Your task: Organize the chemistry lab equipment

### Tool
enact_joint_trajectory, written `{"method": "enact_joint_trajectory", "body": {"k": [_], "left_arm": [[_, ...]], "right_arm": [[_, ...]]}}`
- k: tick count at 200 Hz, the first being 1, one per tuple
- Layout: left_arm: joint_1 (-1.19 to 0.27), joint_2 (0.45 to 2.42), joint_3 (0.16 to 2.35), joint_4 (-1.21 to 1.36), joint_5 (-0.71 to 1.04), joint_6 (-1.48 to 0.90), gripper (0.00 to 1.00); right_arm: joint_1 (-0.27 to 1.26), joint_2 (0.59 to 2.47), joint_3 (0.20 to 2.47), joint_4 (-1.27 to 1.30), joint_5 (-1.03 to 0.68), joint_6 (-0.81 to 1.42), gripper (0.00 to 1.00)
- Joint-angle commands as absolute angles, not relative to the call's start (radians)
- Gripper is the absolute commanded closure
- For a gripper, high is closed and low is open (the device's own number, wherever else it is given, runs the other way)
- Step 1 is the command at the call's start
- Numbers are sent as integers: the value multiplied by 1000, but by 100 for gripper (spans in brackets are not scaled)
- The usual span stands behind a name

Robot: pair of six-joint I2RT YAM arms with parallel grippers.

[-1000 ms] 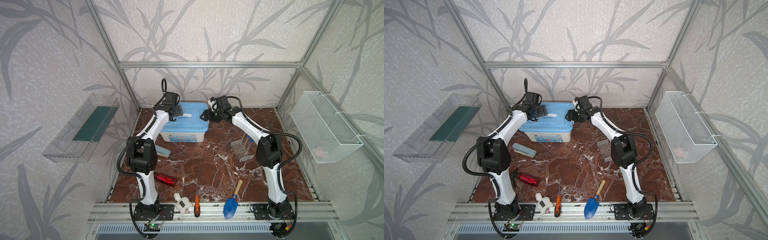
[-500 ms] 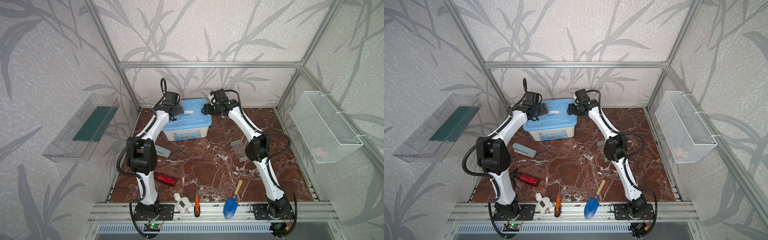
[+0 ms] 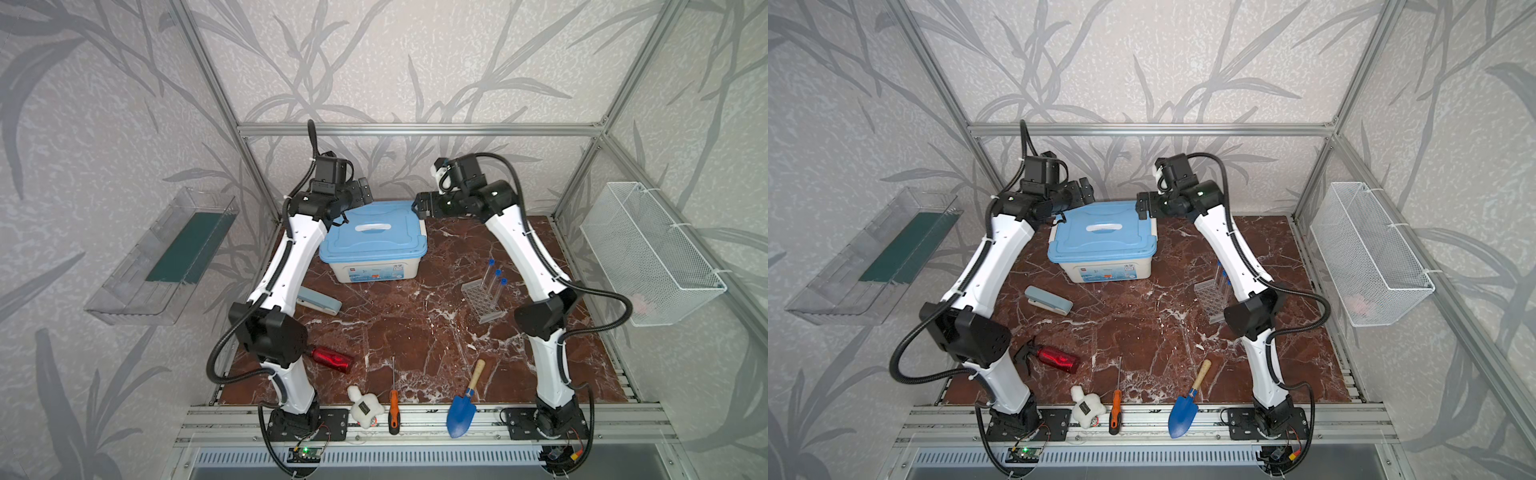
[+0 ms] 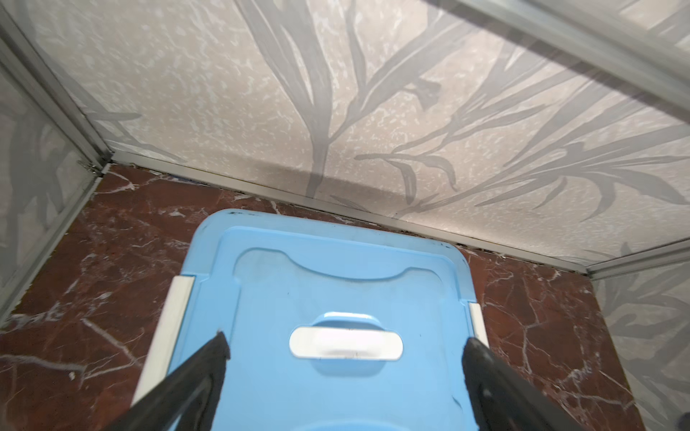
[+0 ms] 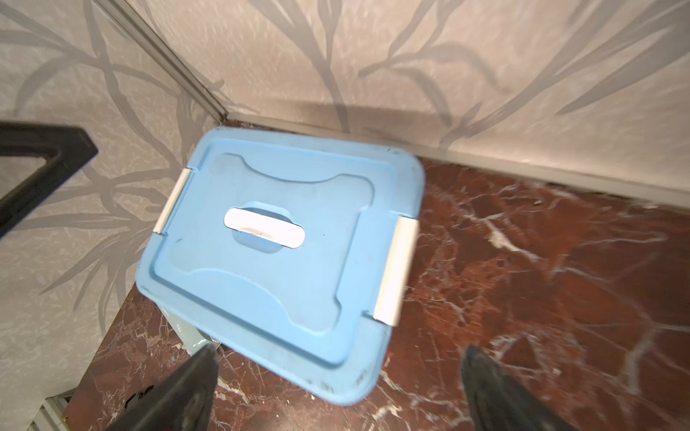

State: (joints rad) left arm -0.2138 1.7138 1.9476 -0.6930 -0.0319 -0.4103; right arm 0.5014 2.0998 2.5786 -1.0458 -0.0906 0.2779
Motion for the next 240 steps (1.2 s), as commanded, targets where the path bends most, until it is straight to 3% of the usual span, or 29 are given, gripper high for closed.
{"method": "enact_joint_trajectory", "body": {"k": [1,19,36,54,98,132,176,214,240], "left_arm": [[-209,1517,1758,-656,-6,-362,1],[-209,1346,1537,-592,-30,-341,1],[-205,1198,1353,-571,-68,-342,1],[-202,1073,1202,-562,-98,-345,3],[-198,918,903,-500,-291,-272,1],[-190,892,715,-285,-430,-249,1],[-175,923,538,83,-471,-89,1],[-61,1053,445,349,-347,-74,1],[-32,1189,439,504,-356,-80,1]], "right_arm": [[451,1925,2485,-1171,16,180,1],[412,1739,2237,-1122,78,149,0],[338,1491,1863,-933,72,167,1],[258,1278,1578,-806,70,195,6],[91,1081,1181,-723,97,225,12],[-66,1065,943,-588,62,261,15],[-159,1059,699,-206,-38,272,7],[-160,1109,525,161,-31,171,3],[-160,1199,443,385,-49,184,3]]}}
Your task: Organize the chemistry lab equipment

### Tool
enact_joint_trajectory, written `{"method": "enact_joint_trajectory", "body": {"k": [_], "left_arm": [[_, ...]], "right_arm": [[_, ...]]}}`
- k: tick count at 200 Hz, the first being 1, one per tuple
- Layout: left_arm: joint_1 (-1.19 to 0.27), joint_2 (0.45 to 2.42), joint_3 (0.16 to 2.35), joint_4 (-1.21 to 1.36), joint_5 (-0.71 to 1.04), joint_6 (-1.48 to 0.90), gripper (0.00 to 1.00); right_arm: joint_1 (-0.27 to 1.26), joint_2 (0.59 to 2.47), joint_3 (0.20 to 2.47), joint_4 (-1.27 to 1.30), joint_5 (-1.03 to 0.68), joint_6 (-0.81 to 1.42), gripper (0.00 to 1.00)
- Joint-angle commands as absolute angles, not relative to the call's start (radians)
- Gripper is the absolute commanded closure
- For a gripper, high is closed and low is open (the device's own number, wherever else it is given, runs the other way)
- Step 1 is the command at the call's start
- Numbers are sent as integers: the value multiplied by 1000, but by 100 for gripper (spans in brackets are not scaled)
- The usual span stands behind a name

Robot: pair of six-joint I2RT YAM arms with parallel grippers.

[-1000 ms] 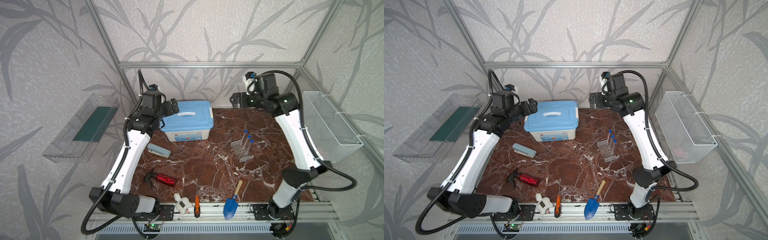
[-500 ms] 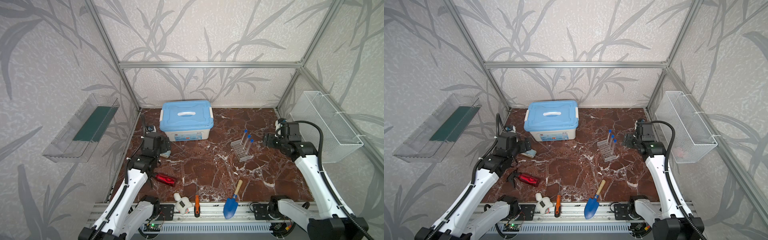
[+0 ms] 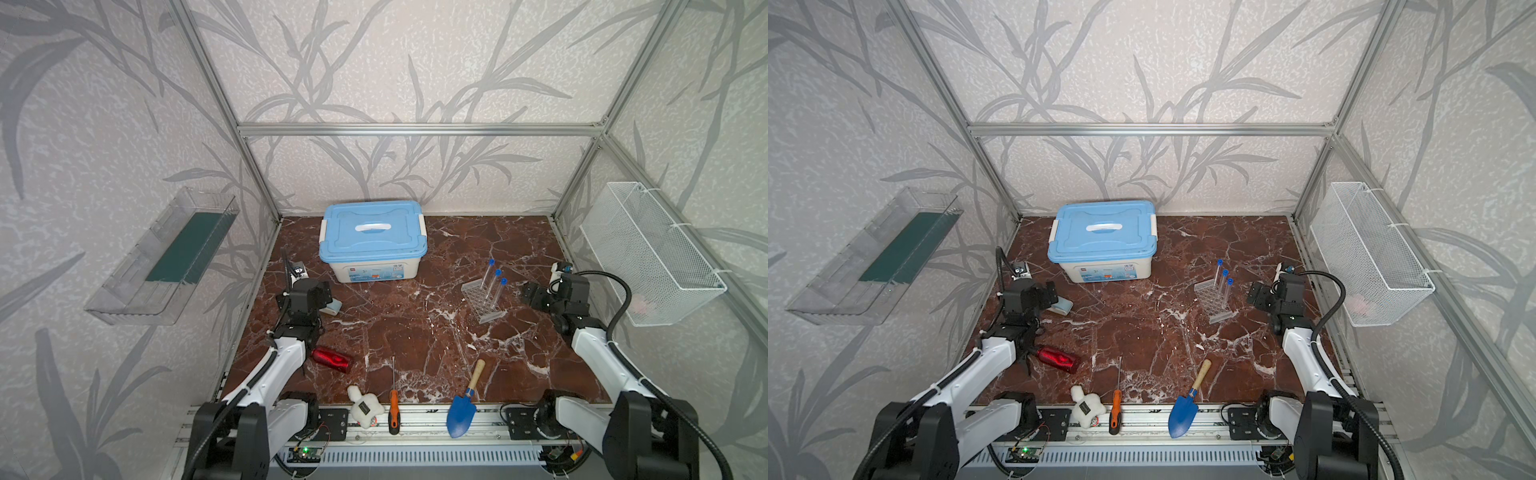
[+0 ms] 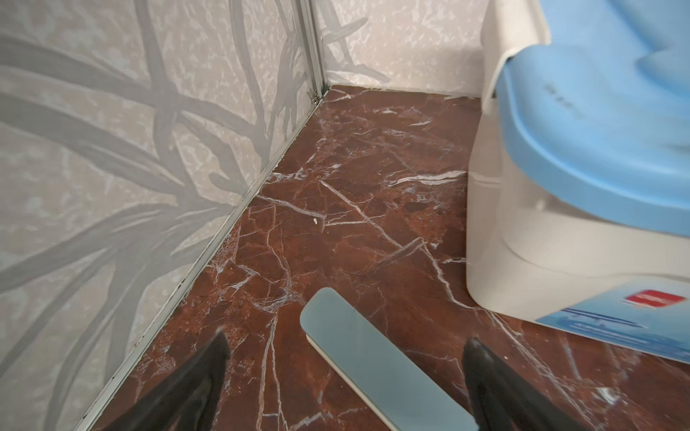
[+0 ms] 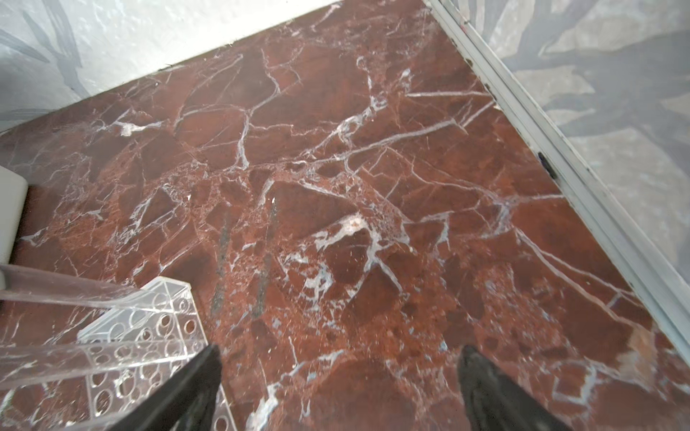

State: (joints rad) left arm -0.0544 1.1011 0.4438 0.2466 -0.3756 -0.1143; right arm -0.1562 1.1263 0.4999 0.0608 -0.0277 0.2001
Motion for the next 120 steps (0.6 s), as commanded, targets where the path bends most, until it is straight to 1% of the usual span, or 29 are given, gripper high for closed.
{"method": "enact_joint_trajectory", "body": {"k": [1,17,34,50,71,81,98,120], "left_arm": [[-30,1195,438,510,-355,-79,1],[-14,1257,433,585,-321,-82,1],[5,1324,418,685,-279,-76,1],[36,1371,428,678,-220,-98,1],[53,1460,366,866,-182,-105,1],[54,1501,341,954,-149,-95,1],[54,1573,321,1066,-104,-70,1],[53,1551,384,902,-48,-51,1]], "right_arm": [[-160,1204,441,393,-52,186,3],[-142,1282,426,491,-70,177,4],[-74,1335,400,599,-3,98,3],[-41,1364,389,680,12,77,2],[-34,1417,389,732,2,79,2],[-26,1435,379,796,2,72,2],[-16,1425,391,758,-5,52,2],[32,1451,362,835,-2,-6,1]]}}
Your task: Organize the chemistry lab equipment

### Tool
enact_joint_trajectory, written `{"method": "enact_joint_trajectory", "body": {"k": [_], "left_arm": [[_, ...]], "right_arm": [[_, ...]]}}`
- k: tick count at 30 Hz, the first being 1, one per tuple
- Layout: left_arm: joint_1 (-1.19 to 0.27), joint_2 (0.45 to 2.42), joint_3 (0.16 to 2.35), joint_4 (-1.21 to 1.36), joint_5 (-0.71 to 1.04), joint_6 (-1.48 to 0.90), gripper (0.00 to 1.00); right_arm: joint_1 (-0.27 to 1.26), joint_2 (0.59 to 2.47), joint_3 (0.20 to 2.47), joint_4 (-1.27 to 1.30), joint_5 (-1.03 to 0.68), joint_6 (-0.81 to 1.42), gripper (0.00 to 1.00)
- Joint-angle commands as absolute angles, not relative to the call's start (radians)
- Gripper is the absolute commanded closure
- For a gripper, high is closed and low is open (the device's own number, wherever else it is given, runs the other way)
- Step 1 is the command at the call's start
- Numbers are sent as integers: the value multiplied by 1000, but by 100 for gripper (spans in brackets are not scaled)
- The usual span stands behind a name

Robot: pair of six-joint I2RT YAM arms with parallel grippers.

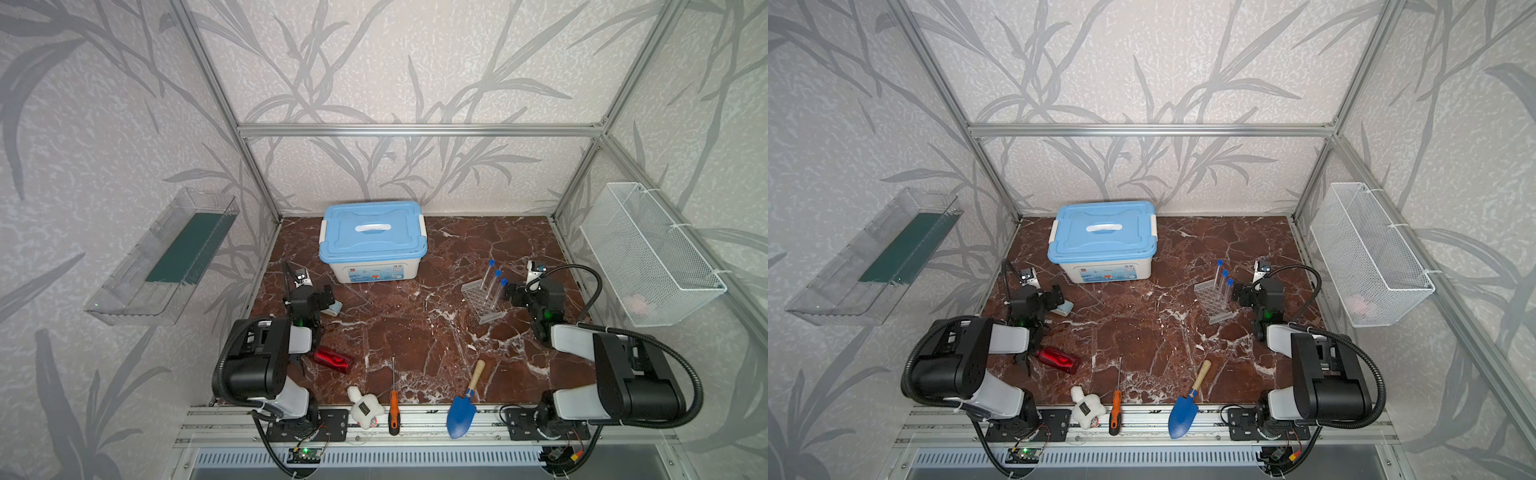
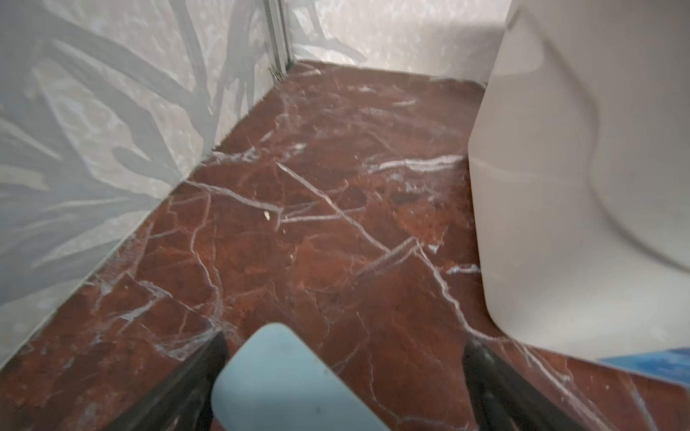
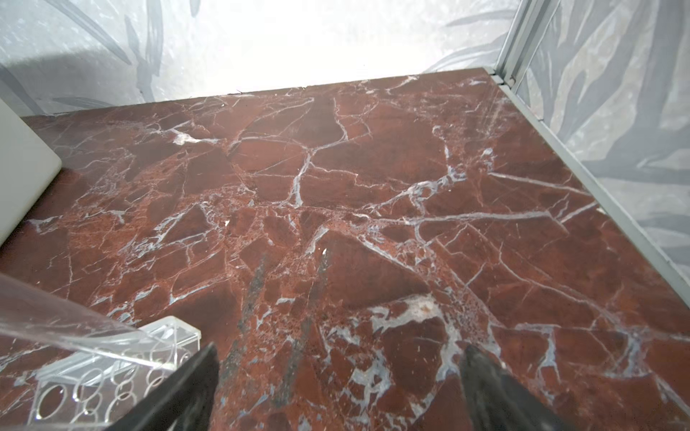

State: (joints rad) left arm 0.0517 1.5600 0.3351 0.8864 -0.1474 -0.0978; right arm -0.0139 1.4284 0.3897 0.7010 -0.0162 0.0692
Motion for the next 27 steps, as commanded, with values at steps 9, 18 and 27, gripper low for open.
{"method": "enact_joint_trajectory", "body": {"k": [9,18,27], "left_arm": [[53,1563,377,938,-35,-40,1],[51,1561,376,935,-36,-40,1],[51,1561,377,936,-37,-39,1]], "right_arm": [[68,1535,376,887,62,-24,1],[72,1540,375,899,66,-27,1],[95,1543,398,860,83,-55,1]]}}
